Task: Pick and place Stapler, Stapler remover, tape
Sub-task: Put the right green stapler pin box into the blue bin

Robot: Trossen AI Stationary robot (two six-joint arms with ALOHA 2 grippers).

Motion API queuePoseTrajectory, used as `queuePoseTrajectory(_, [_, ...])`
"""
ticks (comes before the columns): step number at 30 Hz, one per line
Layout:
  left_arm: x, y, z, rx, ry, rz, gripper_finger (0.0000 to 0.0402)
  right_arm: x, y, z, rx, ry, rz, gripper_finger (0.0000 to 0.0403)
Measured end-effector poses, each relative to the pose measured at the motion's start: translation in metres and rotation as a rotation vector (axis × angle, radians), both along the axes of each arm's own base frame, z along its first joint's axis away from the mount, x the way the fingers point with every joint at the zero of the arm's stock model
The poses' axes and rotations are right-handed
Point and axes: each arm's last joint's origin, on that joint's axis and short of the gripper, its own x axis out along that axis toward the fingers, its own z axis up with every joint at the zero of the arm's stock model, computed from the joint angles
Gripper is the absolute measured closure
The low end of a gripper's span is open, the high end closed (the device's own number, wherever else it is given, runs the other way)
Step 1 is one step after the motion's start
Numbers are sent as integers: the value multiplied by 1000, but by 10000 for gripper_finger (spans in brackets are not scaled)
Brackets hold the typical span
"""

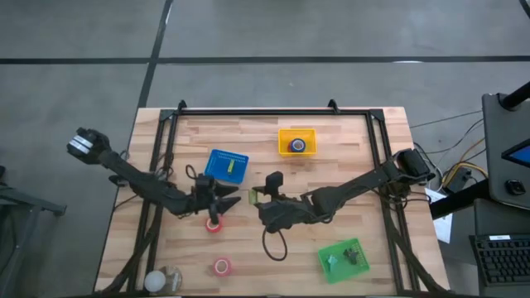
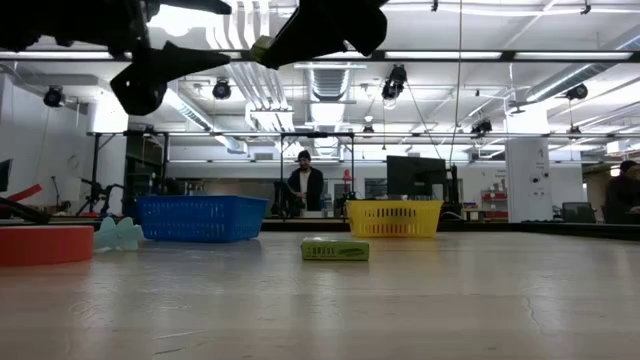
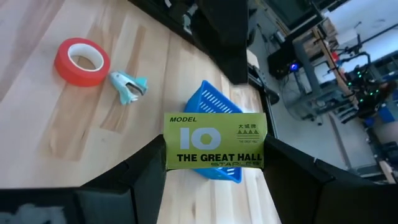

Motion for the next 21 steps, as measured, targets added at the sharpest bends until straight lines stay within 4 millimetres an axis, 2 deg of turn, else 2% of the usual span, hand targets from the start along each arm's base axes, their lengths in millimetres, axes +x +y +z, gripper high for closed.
queuePoseTrajectory(4, [14,-3,4,35,12,20,159,0,0,0,-5,1,2,177])
queuePoseTrajectory(15, [42,2,-2,28,56,53,161,2,-4,1,-13,-3,-4,176])
queuePoseTrajectory(18, [47,5,-6,3,70,22,175,2,-5,1,-12,-4,-8,174])
queuePoseTrajectory(21, [51,8,-11,-9,82,6,206,2,-5,1,-11,-9,-8,172])
